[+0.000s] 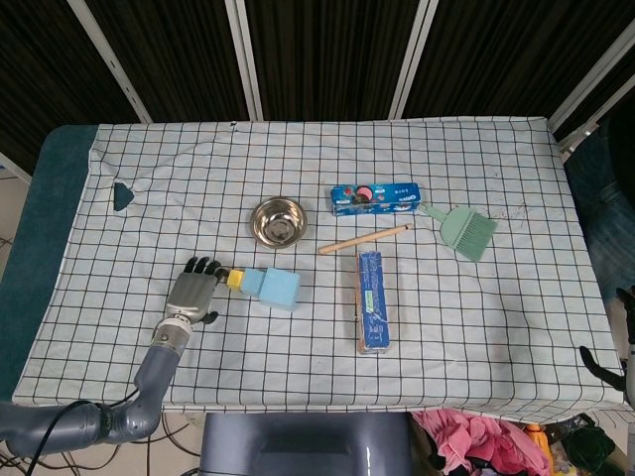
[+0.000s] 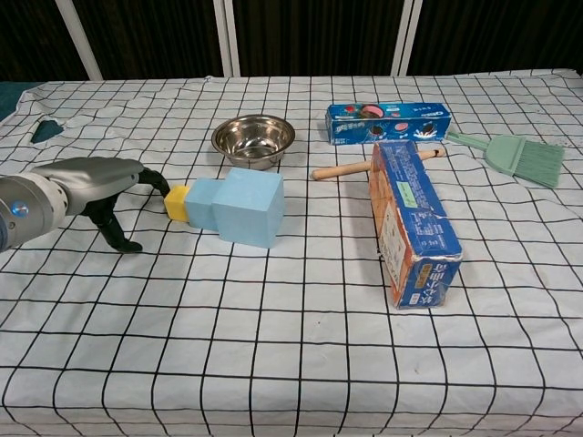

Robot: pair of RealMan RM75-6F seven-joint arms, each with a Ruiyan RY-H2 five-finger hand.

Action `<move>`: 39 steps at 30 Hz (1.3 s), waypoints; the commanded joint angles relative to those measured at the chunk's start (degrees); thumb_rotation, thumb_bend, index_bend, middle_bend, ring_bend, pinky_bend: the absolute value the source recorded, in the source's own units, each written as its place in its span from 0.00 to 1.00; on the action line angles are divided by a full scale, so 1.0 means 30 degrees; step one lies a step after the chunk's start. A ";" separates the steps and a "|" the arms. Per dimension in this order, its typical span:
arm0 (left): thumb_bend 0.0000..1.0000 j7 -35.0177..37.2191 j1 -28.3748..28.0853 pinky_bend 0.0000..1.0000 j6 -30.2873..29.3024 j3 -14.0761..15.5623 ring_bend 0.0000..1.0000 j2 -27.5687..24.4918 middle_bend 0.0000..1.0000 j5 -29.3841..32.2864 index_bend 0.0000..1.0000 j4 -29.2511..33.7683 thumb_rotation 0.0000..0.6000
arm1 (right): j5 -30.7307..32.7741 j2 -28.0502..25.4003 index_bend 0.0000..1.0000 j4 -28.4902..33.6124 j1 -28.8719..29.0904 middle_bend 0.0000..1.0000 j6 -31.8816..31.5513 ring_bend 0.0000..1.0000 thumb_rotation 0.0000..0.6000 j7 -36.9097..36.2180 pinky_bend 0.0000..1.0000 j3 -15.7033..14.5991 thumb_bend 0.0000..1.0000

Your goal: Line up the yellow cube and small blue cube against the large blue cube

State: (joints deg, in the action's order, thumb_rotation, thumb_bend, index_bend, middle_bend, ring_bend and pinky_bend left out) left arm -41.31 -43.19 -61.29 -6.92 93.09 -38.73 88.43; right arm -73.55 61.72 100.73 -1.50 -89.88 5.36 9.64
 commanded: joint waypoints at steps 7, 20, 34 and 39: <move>0.24 -0.0105 -0.0151 0.00 -0.0044 0.0009 0.00 0.0249 0.12 0.0015 0.20 -0.0025 1.00 | 0.0008 -0.0038 0.10 0.0040 -0.0016 0.05 -0.0002 0.20 1.00 -0.0028 0.12 0.0000 0.18; 0.24 -0.0290 -0.0377 0.00 -0.0048 -0.0003 0.00 0.0534 0.12 0.0151 0.18 -0.0132 1.00 | 0.0082 -0.0064 0.10 0.0046 -0.0040 0.05 -0.0024 0.20 1.00 -0.0092 0.12 0.0042 0.18; 0.24 -0.0356 0.0528 0.00 -0.2834 0.0096 0.00 -0.1282 0.11 -0.1319 0.13 0.1058 1.00 | 0.0030 -0.0020 0.10 0.0053 -0.0013 0.05 -0.0023 0.20 1.00 0.0008 0.12 0.0025 0.18; 0.24 0.3015 0.2485 0.00 -0.4899 0.1215 0.00 -0.3327 0.09 -0.5579 0.10 0.1705 1.00 | 0.0115 0.0042 0.10 0.0019 0.0025 0.05 0.0019 0.20 1.00 0.0242 0.12 0.0022 0.18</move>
State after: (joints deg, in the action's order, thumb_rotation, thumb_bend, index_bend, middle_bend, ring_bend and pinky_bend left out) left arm -38.92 -39.77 -71.91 -5.68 87.23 -47.84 92.05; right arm -73.25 61.81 100.80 -1.45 -89.89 5.98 9.74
